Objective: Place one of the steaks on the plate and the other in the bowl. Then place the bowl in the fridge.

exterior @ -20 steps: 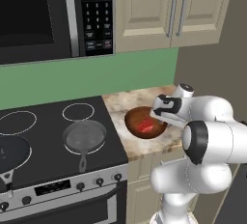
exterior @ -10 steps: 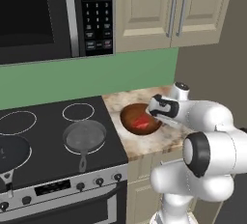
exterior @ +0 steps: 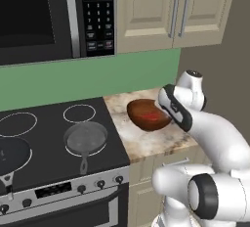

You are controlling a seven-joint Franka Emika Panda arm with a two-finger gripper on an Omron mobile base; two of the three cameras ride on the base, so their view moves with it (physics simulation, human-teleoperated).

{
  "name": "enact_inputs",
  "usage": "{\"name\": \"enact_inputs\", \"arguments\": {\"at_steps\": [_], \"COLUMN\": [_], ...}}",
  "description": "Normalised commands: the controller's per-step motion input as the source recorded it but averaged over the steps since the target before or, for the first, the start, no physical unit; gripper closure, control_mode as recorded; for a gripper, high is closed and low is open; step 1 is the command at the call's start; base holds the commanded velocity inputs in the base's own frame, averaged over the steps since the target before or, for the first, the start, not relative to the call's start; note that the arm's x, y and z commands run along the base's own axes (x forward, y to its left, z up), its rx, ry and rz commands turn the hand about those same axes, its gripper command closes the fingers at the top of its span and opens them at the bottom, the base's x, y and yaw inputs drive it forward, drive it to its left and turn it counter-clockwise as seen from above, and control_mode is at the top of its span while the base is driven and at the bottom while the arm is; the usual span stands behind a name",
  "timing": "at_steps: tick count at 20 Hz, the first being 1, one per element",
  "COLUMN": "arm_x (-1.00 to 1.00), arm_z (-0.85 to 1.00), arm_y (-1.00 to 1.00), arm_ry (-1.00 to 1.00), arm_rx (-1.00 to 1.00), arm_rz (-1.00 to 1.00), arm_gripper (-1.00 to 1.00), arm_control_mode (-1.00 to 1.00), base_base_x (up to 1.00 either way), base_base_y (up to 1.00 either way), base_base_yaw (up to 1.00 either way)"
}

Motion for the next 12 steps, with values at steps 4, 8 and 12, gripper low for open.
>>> {"name": "enact_inputs", "arguments": {"at_steps": [4, 8, 12], "arm_x": [-0.91, -0.76, -0.5], "arm_z": [0.33, 0.12, 0.17], "arm_y": [-0.06, 0.0, 0.0], "arm_ry": [-0.01, -0.06, -0.02], "arm_rx": [0.08, -0.04, -0.19], "arm_rz": [-0.1, -0.05, -0.05], "arm_gripper": [1.0, 1.0, 1.0], "arm_control_mode": [-1.0, -1.0, -1.0], "base_base_x": [0.0, 0.0, 0.0], "base_base_y": [0.0, 0.0, 0.0], "base_base_yaw": [0.0, 0.0, 0.0]}}
